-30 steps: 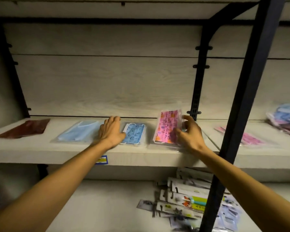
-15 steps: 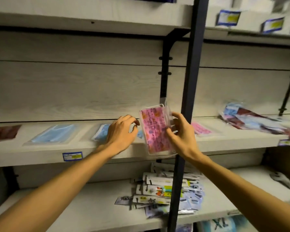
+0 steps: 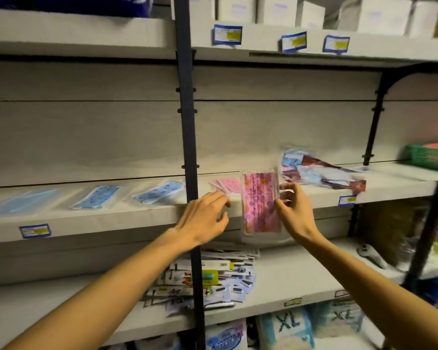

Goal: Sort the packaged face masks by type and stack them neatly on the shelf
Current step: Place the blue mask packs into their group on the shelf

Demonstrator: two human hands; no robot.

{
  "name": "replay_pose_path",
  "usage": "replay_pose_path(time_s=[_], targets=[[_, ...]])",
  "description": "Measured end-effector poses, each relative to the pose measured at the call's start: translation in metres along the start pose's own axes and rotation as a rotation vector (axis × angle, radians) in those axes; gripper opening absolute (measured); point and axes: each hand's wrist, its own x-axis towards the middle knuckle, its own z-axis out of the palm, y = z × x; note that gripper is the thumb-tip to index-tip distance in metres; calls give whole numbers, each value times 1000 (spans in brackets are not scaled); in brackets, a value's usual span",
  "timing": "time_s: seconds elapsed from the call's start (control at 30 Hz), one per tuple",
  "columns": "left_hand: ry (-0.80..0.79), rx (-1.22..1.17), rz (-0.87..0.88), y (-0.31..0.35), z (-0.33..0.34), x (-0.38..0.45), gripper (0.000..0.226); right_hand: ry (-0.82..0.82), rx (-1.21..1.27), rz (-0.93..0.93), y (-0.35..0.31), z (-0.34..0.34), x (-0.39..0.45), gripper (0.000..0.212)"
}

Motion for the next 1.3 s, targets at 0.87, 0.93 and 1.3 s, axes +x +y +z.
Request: replay_pose_path(time_s=[0.87, 0.93, 1.3], targets=[[-183, 102, -418, -51, 123, 224, 54, -239, -537, -123, 95, 23, 240, 61], [-194, 98, -383, -39, 136, 248, 52, -215, -583, -123, 105, -9, 258, 53], [-260, 72, -234, 70, 238, 357, 34, -410, -744, -6, 199, -186, 335, 53]])
